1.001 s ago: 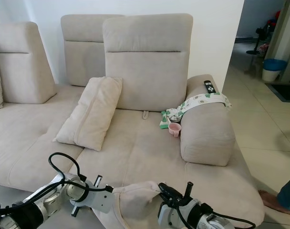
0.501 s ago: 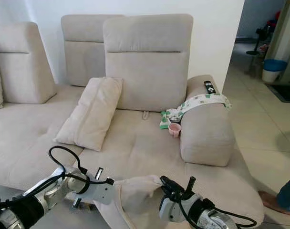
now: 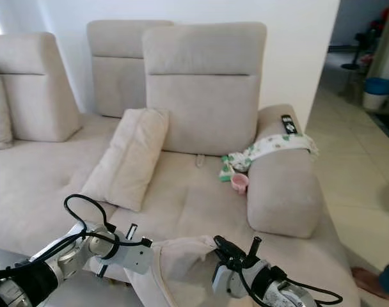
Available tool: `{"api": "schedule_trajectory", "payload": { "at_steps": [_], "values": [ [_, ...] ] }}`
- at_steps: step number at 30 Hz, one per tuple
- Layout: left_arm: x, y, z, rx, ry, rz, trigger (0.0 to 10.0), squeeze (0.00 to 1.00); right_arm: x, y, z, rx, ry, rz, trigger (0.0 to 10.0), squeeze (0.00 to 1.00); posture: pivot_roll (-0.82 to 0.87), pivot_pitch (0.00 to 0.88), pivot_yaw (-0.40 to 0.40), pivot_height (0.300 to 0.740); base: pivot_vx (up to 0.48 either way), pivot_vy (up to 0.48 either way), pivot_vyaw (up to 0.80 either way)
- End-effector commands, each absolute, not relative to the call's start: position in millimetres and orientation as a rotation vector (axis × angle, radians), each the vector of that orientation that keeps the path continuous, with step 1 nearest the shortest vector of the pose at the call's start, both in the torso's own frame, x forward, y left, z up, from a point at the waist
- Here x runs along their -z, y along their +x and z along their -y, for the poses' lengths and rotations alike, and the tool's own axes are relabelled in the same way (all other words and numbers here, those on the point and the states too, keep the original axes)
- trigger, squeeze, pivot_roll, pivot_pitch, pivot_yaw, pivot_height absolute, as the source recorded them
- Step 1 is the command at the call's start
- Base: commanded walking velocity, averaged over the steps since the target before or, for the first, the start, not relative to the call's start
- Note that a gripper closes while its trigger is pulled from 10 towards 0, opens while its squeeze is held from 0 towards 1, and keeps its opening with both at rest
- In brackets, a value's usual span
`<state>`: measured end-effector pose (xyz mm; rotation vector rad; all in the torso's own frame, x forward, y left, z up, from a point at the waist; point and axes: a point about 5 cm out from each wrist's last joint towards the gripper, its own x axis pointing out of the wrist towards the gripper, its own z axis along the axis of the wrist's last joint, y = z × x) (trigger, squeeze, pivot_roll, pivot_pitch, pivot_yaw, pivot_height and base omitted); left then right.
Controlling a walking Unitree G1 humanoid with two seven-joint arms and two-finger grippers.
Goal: Move the pillow to the sofa from floor
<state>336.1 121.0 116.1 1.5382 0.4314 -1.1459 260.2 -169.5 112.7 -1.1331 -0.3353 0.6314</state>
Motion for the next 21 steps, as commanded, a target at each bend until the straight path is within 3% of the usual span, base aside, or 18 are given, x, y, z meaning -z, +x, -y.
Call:
{"api": "schedule_trajectory", "payload": {
  "at_steps": [1, 21],
  "values": [
    [-119.5, 338.4, -125.6, 1.126, 1.585, -0.447, 10.0, 0.00, -148.5, 264.5, 160.8, -0.546, -1.093, 0.542, 10.0, 0.00, 0.12, 0.000, 0.041, 0.673, 0.000, 0.000, 0.00],
    [-116.8, 338.0, -117.7, 1.127, 1.573, -0.428, 10.0, 0.00, -152.3, 265.5, 164.4, -0.532, -1.094, 0.536, 10.0, 0.00, 0.10, 0.000, 0.021, 0.738, 0.000, 0.000, 0.00]
  ]
}}
